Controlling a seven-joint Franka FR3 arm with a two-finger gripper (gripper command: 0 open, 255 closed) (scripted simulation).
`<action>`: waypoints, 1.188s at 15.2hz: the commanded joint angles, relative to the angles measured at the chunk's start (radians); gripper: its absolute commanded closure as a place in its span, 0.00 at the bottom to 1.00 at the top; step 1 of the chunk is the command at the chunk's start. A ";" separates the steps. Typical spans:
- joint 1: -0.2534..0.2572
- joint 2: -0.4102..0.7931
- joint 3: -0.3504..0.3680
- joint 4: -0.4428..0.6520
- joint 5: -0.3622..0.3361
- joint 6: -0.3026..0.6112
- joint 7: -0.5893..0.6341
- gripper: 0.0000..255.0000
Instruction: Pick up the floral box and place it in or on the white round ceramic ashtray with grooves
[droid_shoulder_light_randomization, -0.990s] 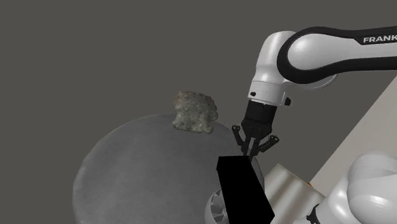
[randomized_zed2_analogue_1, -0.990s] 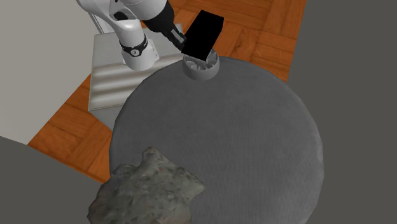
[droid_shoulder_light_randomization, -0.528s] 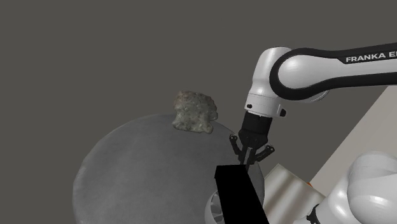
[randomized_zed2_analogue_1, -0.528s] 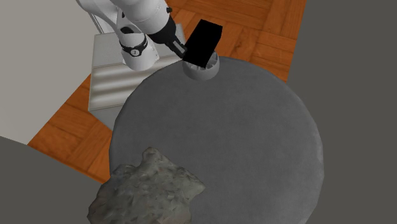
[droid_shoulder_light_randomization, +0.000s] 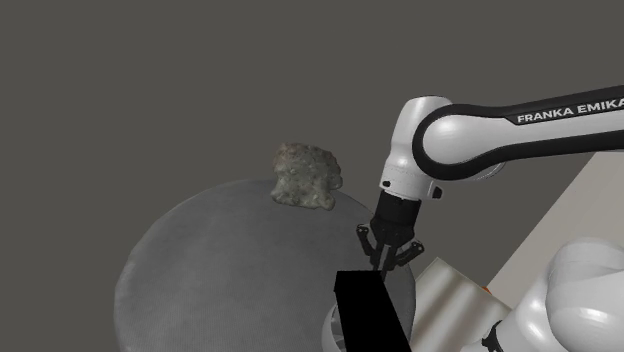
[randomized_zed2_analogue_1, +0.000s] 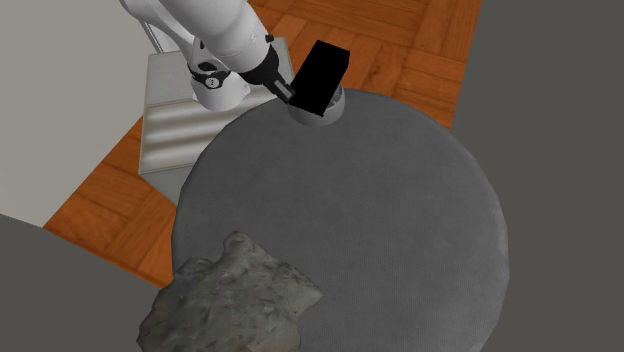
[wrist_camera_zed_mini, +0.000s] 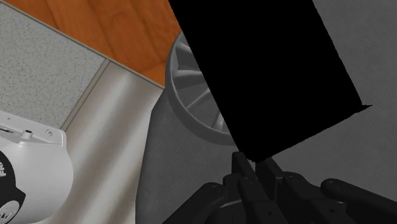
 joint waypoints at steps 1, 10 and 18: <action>0.000 0.003 0.000 -0.002 0.001 0.004 -0.002 1.00; 0.000 0.003 0.000 -0.002 0.001 0.004 -0.002 0.00; -0.034 -0.025 -0.052 0.095 -0.064 -0.128 0.011 0.00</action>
